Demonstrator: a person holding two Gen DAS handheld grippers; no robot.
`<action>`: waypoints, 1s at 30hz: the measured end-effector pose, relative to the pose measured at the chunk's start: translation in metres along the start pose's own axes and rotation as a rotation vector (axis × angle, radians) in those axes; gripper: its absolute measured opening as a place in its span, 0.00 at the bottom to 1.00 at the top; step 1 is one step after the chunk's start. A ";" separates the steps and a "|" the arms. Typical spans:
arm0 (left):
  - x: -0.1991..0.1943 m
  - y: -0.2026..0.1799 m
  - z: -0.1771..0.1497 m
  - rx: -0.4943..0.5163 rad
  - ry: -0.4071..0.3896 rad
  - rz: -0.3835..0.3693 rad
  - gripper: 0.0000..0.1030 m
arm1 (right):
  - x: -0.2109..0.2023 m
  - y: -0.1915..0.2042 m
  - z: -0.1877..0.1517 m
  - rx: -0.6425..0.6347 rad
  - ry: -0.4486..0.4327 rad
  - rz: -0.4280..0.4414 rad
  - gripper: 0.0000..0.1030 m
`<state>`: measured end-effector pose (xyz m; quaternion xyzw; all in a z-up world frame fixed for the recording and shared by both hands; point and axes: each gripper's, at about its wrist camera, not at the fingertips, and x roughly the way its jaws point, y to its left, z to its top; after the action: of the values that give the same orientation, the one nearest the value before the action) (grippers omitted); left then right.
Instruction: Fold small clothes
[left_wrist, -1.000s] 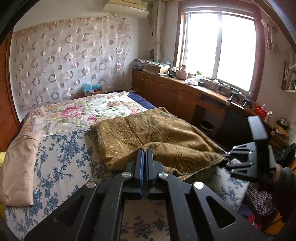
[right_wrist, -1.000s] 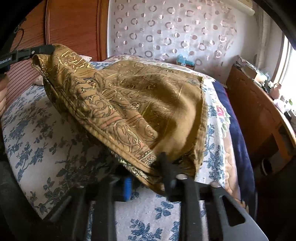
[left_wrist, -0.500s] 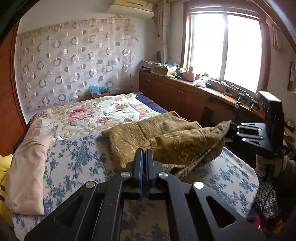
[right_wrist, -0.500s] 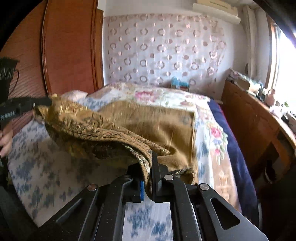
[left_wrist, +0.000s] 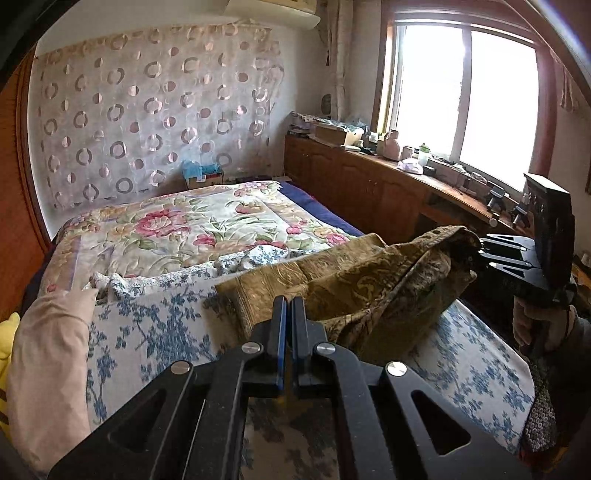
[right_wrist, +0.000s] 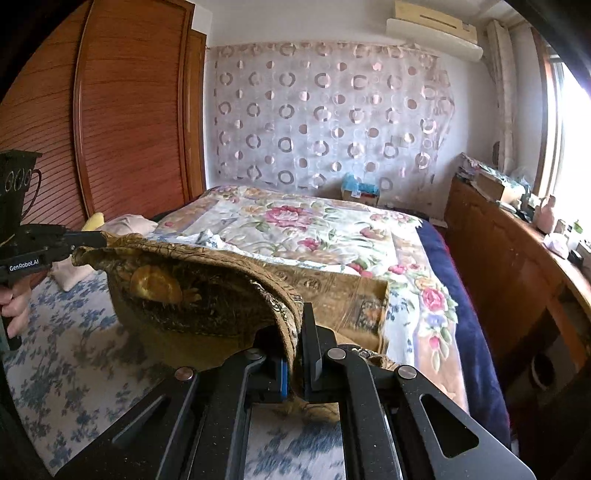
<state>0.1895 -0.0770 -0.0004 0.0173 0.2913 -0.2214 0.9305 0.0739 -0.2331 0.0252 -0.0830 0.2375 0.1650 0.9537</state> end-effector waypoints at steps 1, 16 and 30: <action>0.005 0.003 0.003 -0.004 0.005 0.001 0.02 | 0.004 -0.002 0.003 -0.003 0.002 -0.001 0.05; 0.069 0.030 0.019 -0.012 0.110 0.041 0.03 | 0.072 -0.026 0.034 0.009 0.118 0.034 0.07; 0.077 0.043 0.013 -0.013 0.099 0.043 0.53 | 0.067 -0.027 0.070 0.040 0.072 -0.047 0.52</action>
<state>0.2708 -0.0717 -0.0365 0.0283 0.3378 -0.1983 0.9196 0.1689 -0.2236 0.0559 -0.0751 0.2729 0.1347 0.9496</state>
